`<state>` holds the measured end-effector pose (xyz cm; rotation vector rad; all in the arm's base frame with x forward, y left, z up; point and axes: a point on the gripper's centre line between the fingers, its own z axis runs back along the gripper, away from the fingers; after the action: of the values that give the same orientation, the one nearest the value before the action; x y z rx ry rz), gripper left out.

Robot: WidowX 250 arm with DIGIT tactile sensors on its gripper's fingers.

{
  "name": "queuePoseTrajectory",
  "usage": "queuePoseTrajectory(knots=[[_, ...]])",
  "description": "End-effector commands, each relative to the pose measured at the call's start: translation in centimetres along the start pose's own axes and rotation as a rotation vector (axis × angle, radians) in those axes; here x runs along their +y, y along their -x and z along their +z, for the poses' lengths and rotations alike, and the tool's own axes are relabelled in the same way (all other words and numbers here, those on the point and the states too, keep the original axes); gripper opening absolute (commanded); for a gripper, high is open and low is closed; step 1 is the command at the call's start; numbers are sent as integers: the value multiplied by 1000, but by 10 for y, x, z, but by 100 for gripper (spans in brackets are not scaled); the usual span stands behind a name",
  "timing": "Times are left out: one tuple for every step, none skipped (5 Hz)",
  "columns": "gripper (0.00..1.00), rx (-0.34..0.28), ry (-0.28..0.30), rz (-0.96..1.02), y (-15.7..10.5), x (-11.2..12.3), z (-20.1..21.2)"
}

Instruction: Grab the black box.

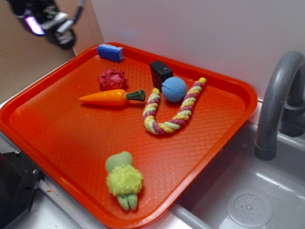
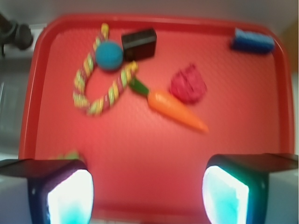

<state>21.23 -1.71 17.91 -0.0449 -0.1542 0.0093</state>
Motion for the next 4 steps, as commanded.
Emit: queuePoseTrajectory(knots=[[100, 5, 44, 109, -102, 1, -39], [100, -3, 32, 300, -127, -5, -50], [100, -85, -82, 531, -125, -5, -56], [100, -163, -143, 771, -111, 5, -64]])
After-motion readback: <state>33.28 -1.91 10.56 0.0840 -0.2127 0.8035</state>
